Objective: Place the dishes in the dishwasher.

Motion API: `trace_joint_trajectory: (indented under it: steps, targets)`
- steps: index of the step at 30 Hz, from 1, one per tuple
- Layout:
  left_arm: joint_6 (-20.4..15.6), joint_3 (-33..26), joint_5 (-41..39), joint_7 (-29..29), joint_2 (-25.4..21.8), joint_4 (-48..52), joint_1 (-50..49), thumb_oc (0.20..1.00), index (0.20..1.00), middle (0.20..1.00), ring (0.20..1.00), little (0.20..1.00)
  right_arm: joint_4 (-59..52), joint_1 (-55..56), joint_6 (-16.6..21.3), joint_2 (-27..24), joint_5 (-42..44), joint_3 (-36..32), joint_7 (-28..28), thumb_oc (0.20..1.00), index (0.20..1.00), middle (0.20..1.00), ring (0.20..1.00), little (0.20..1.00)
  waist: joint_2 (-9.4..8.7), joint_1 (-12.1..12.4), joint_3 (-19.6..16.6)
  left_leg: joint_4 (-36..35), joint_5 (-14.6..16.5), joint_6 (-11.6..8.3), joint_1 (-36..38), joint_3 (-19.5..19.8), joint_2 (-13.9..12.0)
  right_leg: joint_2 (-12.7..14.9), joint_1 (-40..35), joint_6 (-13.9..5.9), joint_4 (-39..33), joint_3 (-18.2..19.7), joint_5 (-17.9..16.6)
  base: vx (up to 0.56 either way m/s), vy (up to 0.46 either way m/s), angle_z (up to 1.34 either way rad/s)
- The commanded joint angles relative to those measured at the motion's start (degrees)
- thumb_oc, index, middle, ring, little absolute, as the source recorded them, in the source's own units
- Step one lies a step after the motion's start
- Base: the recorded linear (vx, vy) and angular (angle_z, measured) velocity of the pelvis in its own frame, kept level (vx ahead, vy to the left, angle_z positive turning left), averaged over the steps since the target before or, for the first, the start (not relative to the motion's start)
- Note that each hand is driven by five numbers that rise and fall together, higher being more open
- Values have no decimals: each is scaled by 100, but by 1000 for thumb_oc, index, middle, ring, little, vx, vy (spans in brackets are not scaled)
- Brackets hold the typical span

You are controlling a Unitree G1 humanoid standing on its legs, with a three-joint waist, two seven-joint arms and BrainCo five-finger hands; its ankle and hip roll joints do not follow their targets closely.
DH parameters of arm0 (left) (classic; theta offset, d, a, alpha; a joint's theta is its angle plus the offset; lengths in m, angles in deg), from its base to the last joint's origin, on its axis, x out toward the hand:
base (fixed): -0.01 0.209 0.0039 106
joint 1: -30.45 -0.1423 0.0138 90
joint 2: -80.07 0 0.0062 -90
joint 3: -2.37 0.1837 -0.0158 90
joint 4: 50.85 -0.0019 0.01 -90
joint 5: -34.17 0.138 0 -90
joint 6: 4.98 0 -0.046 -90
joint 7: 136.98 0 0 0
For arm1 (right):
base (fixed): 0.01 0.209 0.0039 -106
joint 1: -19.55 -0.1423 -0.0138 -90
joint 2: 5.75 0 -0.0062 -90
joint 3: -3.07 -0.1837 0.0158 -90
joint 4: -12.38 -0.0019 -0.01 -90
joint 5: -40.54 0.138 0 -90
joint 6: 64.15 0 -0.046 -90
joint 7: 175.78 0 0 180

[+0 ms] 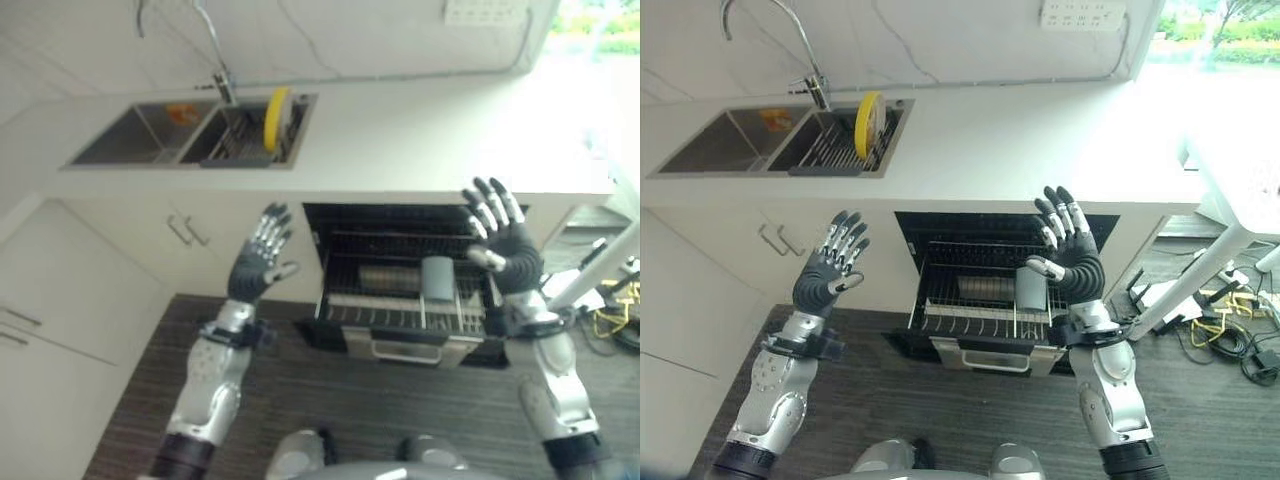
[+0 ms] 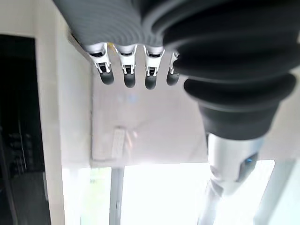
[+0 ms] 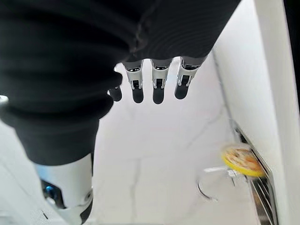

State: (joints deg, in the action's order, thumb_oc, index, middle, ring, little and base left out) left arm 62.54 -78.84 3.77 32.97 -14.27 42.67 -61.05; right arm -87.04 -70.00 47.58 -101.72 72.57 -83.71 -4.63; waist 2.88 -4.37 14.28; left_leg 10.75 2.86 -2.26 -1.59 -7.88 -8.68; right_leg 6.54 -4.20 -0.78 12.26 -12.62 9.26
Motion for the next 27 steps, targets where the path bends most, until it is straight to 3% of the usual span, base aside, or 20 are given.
trace_joint_trajectory:
  steps: [1, 3, 5, 8, 10, 11, 14, 16, 18, 22, 23, 24, 26, 27]
  targets:
    - [-222, -365, -111, -229, -75, 452, 101, 1000, 1000, 1000, 1000, 1000, -279, -281, 257, -108, -217, -151, 211, 1000, 1000, 1000, 1000, 1000, -42, 85, -16, -709, -1206, -467, 188, 115, -495, -254, -330, -241, -267, 347, -16, 234, 542, -32]
    - [-317, -428, -137, -401, -76, 422, 69, 1000, 1000, 1000, 1000, 1000, -309, -237, 259, -172, -124, -247, 275, 1000, 1000, 1000, 1000, 1000, -4, 22, -26, -806, -1233, -511, 245, 65, -693, -93, -311, -302, -189, 367, 41, 169, 489, -44]
    - [-419, -474, -139, -520, -92, 411, 56, 1000, 1000, 1000, 1000, 1000, -347, -213, 250, -206, -65, -357, 248, 1000, 1000, 1000, 1000, 1000, 49, -36, -31, -869, -1042, -502, 331, -3, -702, 74, -239, -393, -61, 379, 78, 130, 495, -36]
    - [-284, -420, -158, -809, -224, 386, 166, 1000, 1000, 1000, 1000, 1000, -377, -66, 441, -175, 56, -623, 512, 1000, 1000, 1000, 1000, 1000, 70, -125, -58, -882, -584, -408, 449, -177, -434, 500, -125, -660, 254, 309, 57, 163, 549, -20]
    - [-168, -379, -126, -869, -257, 409, 277, 1000, 1000, 1000, 1000, 1000, -406, 9, 485, -87, 302, -735, 559, 1000, 1000, 1000, 1000, 1000, 49, -140, -78, -831, -440, -294, 457, -113, -240, 660, -7, -775, 345, 305, -34, 114, 365, 9]
    - [-134, -341, 23, -884, -292, 390, 358, 1000, 1000, 1000, 1000, 1000, -386, 70, 563, 26, 322, -823, 602, 1000, 1000, 1000, 1000, 1000, 31, -159, -109, -864, -355, -171, 528, -153, -44, 854, 138, -879, 486, 265, -266, 135, 414, 18]
    - [-98, -383, 129, -696, -362, 414, 367, 1000, 1000, 1000, 1000, 1000, -427, 111, 514, 227, 265, -882, 442, 1000, 1000, 1000, 1000, 1000, 42, -101, -146, -1039, -251, 36, 693, -427, 182, 1016, 321, -952, 759, -27, -660, 113, 324, 8]
    - [-107, -450, 210, -554, -421, 413, 318, 1000, 1000, 1000, 1000, 1000, -404, 85, 503, 313, 304, -887, 356, 1000, 1000, 1000, 1000, 1000, 39, -4, -176, -1170, -223, 112, 777, -721, 236, 969, 397, -995, 965, -266, -740, 59, 206, -46]
    - [-99, -513, 165, -440, -502, 441, 371, 1000, 1000, 1000, 1000, 1000, -421, 116, 439, 305, 407, -924, 368, 1000, 1000, 1000, 1000, 1000, -39, -4, -172, -1236, -135, 224, 781, -881, 417, 253, 455, -894, 892, -375, -504, 50, 127, -88]
    - [-283, -556, 304, -19, -413, 468, 467, 1000, 1000, 1000, 1000, 1000, -243, -75, 626, 211, 440, -816, 292, 1000, 1000, 1000, 1000, 1000, -161, 21, -117, -1141, -27, 218, 738, -944, 738, -431, 517, -579, 267, -685, -448, 13, 63, -11]
    - [-316, -559, 334, 97, -405, 436, 529, 1000, 1000, 1000, 1000, 1000, -217, -112, 641, 187, 456, -788, 248, 1000, 1000, 1000, 1000, 1000, -171, -15, -82, -1051, 53, 229, 739, -883, 803, -432, 598, -564, 227, -649, -474, -5, -40, -23]
    - [-388, -567, 345, 169, -405, 313, 633, 1000, 1000, 1000, 1000, 1000, -159, -166, 648, 167, 504, -828, 184, 1000, 1000, 1000, 1000, 1000, -219, -54, -81, -772, 195, 263, 631, -840, 835, -512, 544, -391, 26, -581, -344, -7, -91, -19]
    - [-725, -540, 185, 213, -309, 161, 665, 1000, 1000, 1000, 1000, 1000, -85, -268, 818, -23, 372, -762, 348, 1000, 1000, 1000, 1000, 1000, -342, -81, -44, 234, 583, 206, 460, -965, 797, -394, 536, -221, -29, -643, -272, 27, -107, 12]
    - [-680, -550, 152, 199, -264, 200, 633, 1000, 1000, 1000, 1000, 1000, -79, -270, 839, -57, 271, -805, 484, 1000, 1000, 1000, 1000, 1000, -401, -60, -26, 873, 444, 89, 226, -878, 714, -362, 460, -171, -115, -603, -286, 76, -79, 22]
